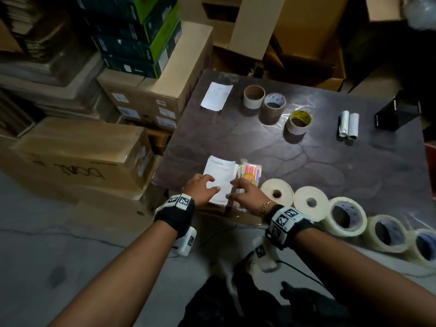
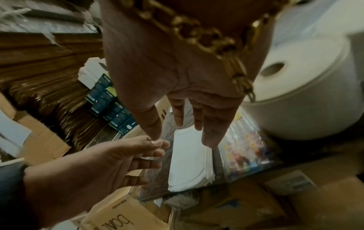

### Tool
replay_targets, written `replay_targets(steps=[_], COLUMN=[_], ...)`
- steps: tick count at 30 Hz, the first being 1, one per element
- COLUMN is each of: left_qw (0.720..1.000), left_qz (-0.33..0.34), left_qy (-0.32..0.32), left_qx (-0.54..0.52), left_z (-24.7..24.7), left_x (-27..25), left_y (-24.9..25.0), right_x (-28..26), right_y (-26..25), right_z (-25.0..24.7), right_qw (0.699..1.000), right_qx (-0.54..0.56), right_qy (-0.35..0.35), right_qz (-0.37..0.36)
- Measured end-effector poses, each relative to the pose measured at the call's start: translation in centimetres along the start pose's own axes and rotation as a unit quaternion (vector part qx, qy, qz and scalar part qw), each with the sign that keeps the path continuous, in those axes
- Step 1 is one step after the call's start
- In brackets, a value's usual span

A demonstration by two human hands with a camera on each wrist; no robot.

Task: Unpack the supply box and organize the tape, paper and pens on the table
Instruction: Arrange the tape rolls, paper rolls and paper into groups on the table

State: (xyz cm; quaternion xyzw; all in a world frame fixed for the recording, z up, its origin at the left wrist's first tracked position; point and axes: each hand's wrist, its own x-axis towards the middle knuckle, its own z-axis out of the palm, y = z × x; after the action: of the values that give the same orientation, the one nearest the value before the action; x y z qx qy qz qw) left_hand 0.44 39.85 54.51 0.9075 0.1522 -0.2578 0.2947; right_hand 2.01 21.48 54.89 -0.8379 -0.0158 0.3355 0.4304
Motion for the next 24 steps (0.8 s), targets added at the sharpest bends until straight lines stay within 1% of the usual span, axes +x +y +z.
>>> replay_targets(steps=[3,5,8,12,17,20,22,24], left_qw=[1.0,0.999,0.999,0.997,0.994,0.987,0.98,0.972], left_qz=[-0.017,-0.027,-0.032,-0.036,-0.026,-0.015,-0.012,-0.009], left_qy=[-0.002,-0.009,-0.014,-0.023,-0.053,-0.069,-0.096,-0.11], left_qx=[-0.003,-0.014,-0.035,-0.067,-0.092,-0.147,-0.177,-0.208], left_z=[0.7,1.3,1.5,0.7,0.1,-0.7,-1.4,-2.1], left_x=[1.7,2.4,3.5,5.5,6.9,7.5,7.7,7.7], left_y=[-0.5,-0.8,-1.5,-2.1,-3.0,-3.3,-3.3,-2.9], right_x=[2.2,3.1,4.5,6.0,7.0,7.6,7.9,8.1], right_y=[0.3,0.7,1.3,0.9,0.1,-0.1,-0.4,-1.0], right_z=[1.5,2.5,3.8,5.2,6.5,6.7,6.5,6.2], right_qw=[0.998,0.995,0.996,0.991,0.982,0.979,0.977,0.971], right_qx=[0.055,0.074,0.051,0.002,0.001,0.026,0.044,0.086], right_qy=[0.009,0.016,0.034,0.094,0.13,0.147,0.163,0.185], right_qz=[0.043,0.059,0.071,0.096,0.136,0.136,0.132,0.123])
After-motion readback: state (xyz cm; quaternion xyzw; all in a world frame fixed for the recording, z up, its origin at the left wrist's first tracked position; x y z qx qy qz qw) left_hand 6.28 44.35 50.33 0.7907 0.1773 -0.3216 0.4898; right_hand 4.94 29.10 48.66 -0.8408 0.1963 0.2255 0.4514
